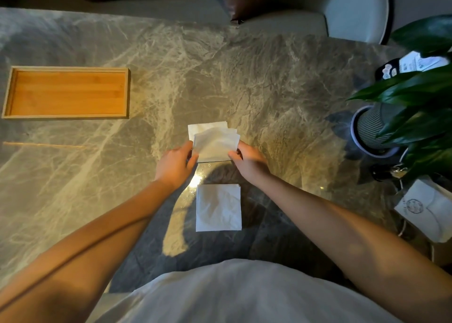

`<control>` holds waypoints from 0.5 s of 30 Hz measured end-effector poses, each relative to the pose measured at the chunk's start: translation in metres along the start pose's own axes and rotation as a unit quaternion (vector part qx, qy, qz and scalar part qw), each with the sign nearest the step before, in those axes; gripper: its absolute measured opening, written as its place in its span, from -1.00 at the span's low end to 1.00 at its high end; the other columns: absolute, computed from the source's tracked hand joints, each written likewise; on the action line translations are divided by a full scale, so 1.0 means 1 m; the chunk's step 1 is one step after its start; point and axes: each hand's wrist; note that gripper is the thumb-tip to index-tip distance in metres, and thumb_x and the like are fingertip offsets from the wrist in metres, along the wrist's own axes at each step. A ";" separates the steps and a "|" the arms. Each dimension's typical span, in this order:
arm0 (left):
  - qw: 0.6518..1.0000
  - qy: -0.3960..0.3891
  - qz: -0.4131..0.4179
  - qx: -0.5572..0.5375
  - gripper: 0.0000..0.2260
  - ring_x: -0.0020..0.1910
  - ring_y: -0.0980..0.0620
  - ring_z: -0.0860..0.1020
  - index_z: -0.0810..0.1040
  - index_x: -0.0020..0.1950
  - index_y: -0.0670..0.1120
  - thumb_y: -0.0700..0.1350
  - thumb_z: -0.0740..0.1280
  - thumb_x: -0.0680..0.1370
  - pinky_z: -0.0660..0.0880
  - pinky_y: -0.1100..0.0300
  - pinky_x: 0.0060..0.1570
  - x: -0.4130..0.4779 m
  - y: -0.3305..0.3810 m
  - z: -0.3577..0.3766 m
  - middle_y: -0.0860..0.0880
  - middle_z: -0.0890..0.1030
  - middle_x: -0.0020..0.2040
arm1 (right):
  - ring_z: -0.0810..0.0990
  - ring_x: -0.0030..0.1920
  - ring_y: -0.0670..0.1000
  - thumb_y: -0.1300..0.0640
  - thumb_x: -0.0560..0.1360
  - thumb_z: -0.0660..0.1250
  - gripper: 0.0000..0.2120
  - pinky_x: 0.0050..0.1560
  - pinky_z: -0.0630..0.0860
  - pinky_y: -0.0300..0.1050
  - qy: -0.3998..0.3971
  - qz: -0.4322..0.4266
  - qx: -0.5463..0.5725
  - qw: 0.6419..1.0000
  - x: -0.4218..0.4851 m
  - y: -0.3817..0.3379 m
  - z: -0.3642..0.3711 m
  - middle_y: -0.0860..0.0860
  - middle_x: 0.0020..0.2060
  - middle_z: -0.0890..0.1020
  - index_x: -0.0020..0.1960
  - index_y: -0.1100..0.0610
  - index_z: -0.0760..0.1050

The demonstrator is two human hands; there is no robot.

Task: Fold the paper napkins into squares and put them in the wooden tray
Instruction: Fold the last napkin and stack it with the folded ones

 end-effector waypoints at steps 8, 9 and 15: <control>1.000 0.001 -0.019 -0.024 -0.90 -0.26 -0.12 0.56 0.41 0.04 -0.07 -0.09 0.20 0.57 0.52 0.02 -0.28 -0.002 -0.005 0.002 -0.07 0.63 -0.19 | 0.57 0.00 0.09 0.02 0.57 0.22 -0.78 -0.02 0.56 0.01 0.004 0.033 0.005 0.999 -0.001 0.000 0.003 0.03 0.01 0.63 0.19 0.02 0.47; 0.999 -0.001 -0.021 -0.023 -0.90 -0.25 -0.12 0.56 0.41 0.05 -0.06 -0.09 0.20 0.57 0.53 0.01 -0.27 -0.002 -0.006 0.003 -0.07 0.63 -0.18 | 0.57 0.00 0.10 0.03 0.56 0.24 -0.79 -0.02 0.57 0.03 0.004 0.035 0.000 0.999 -0.001 0.000 0.003 0.04 0.00 0.63 0.17 0.03 0.46; 0.999 0.013 -0.030 -0.028 -0.87 -0.26 -0.13 0.58 0.41 0.09 -0.09 -0.10 0.21 0.56 0.55 -0.03 -0.24 -0.004 -0.004 0.007 -0.06 0.64 -0.20 | 0.57 -0.02 0.14 0.05 0.52 0.32 -0.77 -0.02 0.57 0.11 0.000 0.042 -0.016 0.999 -0.002 0.001 0.005 0.07 -0.04 0.62 0.13 0.06 0.39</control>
Point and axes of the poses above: each hand's wrist, its own x-axis towards the middle knuckle, its own z-axis out of the palm, y = z × x
